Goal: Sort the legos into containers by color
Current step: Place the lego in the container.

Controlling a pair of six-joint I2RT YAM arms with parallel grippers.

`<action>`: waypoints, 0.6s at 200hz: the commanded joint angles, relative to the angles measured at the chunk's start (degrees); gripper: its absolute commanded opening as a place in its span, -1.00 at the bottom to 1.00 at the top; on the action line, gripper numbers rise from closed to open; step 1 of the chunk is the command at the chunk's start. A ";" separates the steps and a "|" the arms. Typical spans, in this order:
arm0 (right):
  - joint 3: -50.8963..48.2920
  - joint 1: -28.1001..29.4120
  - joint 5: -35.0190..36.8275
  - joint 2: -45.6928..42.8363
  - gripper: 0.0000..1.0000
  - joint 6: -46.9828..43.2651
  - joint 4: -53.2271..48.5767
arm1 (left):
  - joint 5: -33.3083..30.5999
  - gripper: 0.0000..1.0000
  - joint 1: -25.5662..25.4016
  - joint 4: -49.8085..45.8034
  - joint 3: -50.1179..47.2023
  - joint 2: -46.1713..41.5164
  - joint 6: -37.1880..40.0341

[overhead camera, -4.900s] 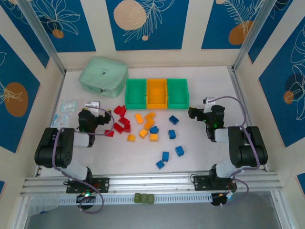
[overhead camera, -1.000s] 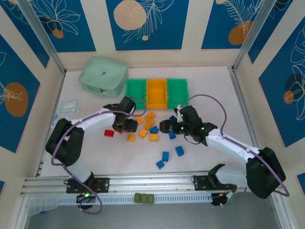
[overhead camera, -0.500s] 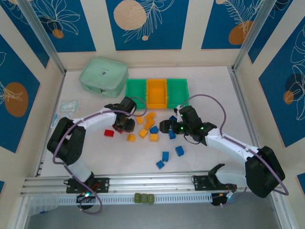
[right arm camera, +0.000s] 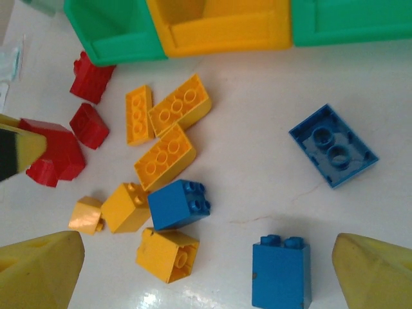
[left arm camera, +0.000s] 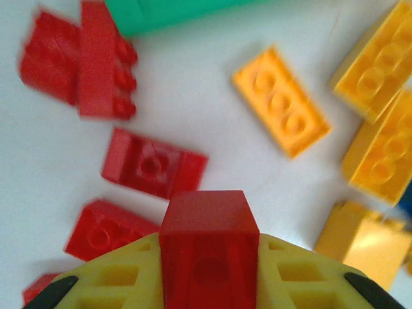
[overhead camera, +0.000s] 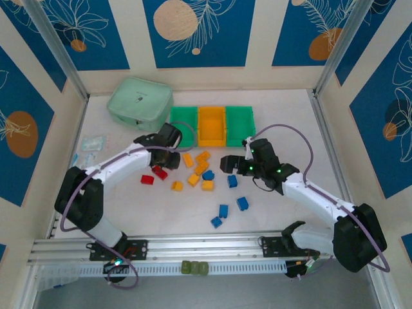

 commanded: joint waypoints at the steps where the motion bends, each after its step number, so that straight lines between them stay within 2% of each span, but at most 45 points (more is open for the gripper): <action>1: 2.30 -1.06 -1.31 -0.75 0.98 -0.06 1.03 | -4.29 -0.39 -0.05 2.67 5.63 0.64 1.75; 37: 4.66 -2.80 -2.18 0.49 0.98 0.08 0.01 | -9.99 -0.40 0.83 4.47 16.94 10.63 1.81; 71: 5.19 -3.24 -2.78 0.23 0.98 -0.08 -0.06 | -10.74 -0.40 2.28 7.58 24.61 20.06 1.04; 120: 5.75 -3.24 -3.46 -0.57 0.98 0.45 -2.17 | -10.68 -0.35 3.83 5.23 34.19 30.52 -0.29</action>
